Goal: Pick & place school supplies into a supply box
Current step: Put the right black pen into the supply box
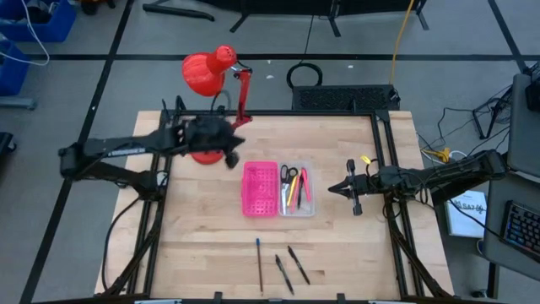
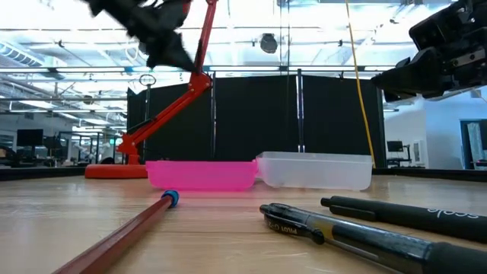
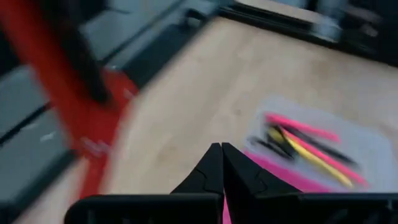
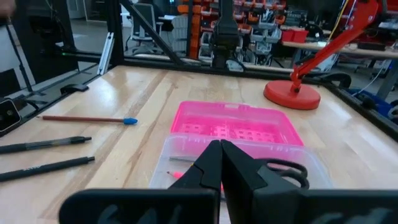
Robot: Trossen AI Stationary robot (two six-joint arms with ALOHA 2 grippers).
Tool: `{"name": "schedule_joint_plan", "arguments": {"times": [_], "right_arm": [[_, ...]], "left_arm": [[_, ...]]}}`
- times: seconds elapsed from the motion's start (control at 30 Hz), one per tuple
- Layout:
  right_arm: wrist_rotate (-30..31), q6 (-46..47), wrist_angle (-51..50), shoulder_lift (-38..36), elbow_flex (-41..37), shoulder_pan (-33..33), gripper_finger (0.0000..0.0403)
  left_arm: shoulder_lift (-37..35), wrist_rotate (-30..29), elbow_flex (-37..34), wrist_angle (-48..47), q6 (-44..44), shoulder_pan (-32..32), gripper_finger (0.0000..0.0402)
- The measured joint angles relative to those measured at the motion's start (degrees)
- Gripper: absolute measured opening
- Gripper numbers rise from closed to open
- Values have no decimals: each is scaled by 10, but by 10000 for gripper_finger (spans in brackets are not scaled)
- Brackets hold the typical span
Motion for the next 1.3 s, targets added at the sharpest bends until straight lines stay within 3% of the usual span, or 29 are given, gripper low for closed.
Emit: {"name": "schedule_joint_plan", "arguments": {"times": [0.13, 0.2, 0.27, 0.37, 0.57, 0.77, 0.93, 1.17, 1.3], "right_arm": [[1, -10, 22, 0, 0, 0, 0], [1, -24, 34, 0, 0, 0, 0], [1, -37, 50, 0, 0, 0, 0], [1, -47, 76, 0, 0, 0, 0], [1, -40, 144, 0, 0, 0, 0], [1, -46, 156, 0, 0, 0, 0], [1, -37, 154, 0, 0, 0, 0], [1, -27, 149, 0, 0, 0, 0], [1, -27, 148, 0, 0, 0, 0]], "left_arm": [[-76, 106, -138, 124, 50, -25, 3], [-105, 102, -180, 149, 70, -46, 3], [-132, 54, -205, 151, 84, -64, 3], [-182, 26, -223, 156, 116, -75, 3], [-310, 57, -275, 154, 175, -74, 2], [-407, 123, -345, 137, 143, -80, 1], [-483, 107, -389, 125, 153, -99, 1], [-524, 173, -399, 147, 143, -106, 1], [-520, 175, -399, 183, 135, -115, 1]]}}
